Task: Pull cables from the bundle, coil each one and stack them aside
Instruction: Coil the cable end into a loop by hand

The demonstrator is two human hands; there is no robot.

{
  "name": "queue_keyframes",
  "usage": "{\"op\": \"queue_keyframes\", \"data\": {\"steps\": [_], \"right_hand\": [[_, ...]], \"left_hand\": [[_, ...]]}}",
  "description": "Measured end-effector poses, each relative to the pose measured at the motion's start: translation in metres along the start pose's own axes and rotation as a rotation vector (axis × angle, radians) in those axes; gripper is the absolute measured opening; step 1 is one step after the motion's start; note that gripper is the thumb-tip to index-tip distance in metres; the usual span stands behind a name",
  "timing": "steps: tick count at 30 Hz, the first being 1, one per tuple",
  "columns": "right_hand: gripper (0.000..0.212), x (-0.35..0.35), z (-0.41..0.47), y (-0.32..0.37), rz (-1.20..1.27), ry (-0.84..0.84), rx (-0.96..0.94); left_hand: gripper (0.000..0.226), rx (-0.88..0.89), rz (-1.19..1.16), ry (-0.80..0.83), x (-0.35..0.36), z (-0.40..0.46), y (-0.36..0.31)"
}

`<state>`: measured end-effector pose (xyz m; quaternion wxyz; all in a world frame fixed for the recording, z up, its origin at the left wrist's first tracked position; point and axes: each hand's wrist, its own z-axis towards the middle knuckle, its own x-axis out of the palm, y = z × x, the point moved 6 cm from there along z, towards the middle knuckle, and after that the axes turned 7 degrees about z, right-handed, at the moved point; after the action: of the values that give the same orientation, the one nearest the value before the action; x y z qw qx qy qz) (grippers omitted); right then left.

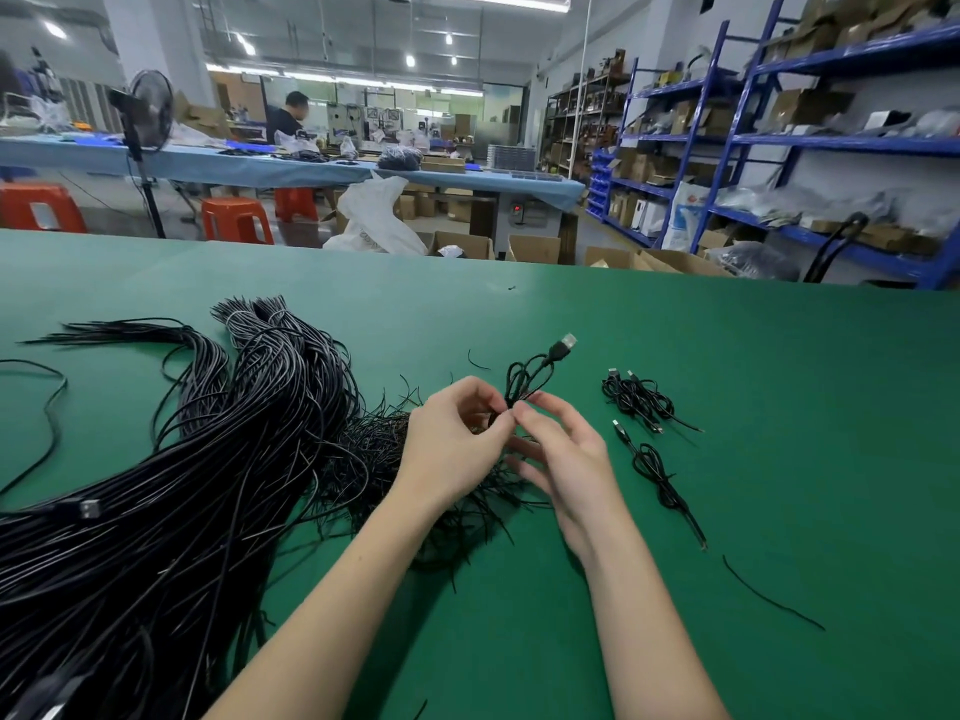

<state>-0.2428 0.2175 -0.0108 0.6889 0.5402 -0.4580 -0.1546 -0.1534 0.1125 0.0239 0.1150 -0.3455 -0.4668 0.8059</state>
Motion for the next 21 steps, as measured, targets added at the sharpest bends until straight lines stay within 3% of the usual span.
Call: {"op": "queue_keyframes", "data": {"steps": [5,10,16,21], "right_hand": [[0.013,-0.017,0.001,0.007,-0.001,-0.149,-0.015],[0.014,-0.033,0.002,0.013,-0.074,-0.218,-0.001],[0.018,-0.019,-0.005,0.015,-0.315,0.051,-0.058],[0.02,-0.012,-0.008,0.018,-0.405,0.172,-0.053]], "left_hand": [[0.011,-0.012,-0.164,0.335,0.011,-0.001,-0.006],[0.01,-0.176,-0.314,0.279,0.011,0.003,0.005],[0.033,-0.179,-0.51,0.225,0.023,-0.004,0.011],[0.042,-0.147,-0.583,0.247,0.023,-0.003,0.017]]}}
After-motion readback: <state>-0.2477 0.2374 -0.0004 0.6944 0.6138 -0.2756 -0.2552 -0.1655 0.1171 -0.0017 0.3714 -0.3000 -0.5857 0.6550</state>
